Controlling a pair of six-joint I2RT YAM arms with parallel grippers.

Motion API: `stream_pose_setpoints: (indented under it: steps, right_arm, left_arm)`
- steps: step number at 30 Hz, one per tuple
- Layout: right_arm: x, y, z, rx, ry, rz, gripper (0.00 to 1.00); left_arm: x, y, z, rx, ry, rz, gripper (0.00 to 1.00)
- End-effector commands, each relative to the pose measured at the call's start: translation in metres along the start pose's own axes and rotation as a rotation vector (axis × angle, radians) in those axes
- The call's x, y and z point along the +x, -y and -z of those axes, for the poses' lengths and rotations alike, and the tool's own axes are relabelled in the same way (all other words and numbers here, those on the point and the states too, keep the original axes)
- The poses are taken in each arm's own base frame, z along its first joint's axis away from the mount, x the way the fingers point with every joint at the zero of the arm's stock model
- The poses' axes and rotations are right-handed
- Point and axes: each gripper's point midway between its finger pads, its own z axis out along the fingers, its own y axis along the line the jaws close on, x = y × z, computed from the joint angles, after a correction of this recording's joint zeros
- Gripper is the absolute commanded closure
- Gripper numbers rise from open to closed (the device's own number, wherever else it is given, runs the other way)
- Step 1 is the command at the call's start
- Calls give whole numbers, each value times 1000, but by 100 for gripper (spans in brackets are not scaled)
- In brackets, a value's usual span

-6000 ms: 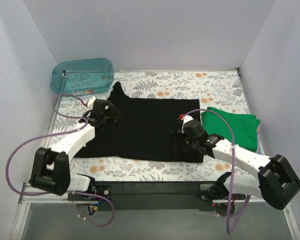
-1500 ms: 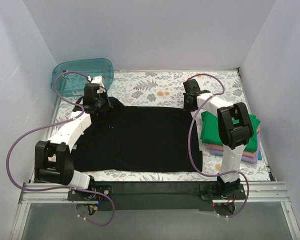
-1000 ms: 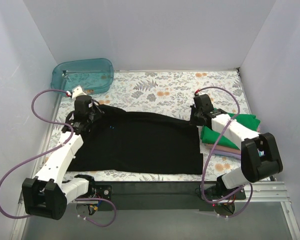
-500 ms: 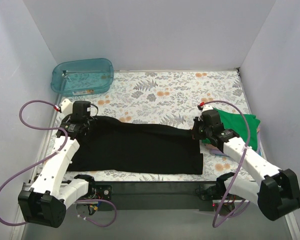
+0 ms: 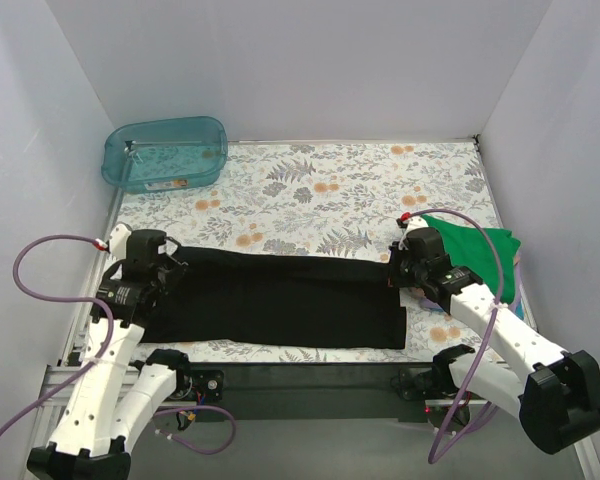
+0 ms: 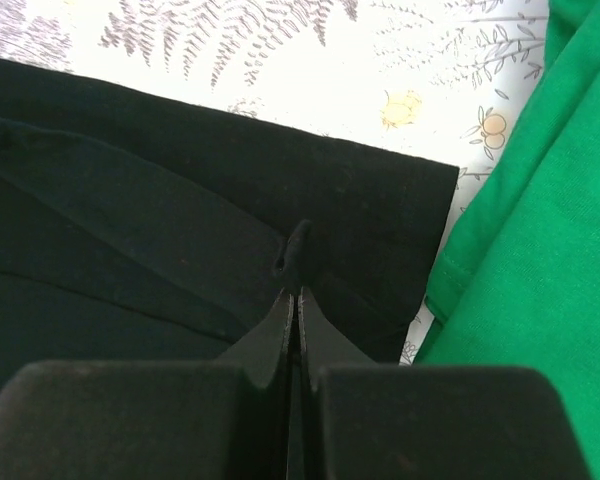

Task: Fold and stack the t-shirts
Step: Fold the tshirt

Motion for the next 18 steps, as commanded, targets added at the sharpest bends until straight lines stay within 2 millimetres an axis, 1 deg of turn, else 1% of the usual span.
stream_pose_setpoints:
  steps: [1, 6, 9, 11, 12, 13, 16, 18]
  right_arm:
    - [1, 5, -4, 32, -7, 3, 99]
    - [1, 10, -6, 58, -9, 0, 99]
    - [2, 11, -7, 66, -14, 0, 99]
    - [3, 12, -7, 67, -17, -1, 99]
    - [4, 12, -8, 67, -21, 0, 99]
    - [5, 13, -8, 68, -22, -1, 99]
    - [10, 13, -8, 66, -29, -2, 99]
    - [14, 8, -6, 32, -36, -1, 97]
  left_arm:
    - [26, -20, 11, -36, -110, -19, 100]
    - [23, -38, 27, -101, -103, -3, 100]
    - [36, -45, 33, -102, -158, -13, 100]
    - [50, -54, 32, -124, -211, -22, 100]
    - [53, -58, 33, -133, -220, -24, 100]
    - [59, -66, 34, -161, -241, -30, 100]
    - [65, -80, 40, -195, -260, -38, 100]
    - [66, -79, 47, -178, -266, -37, 99]
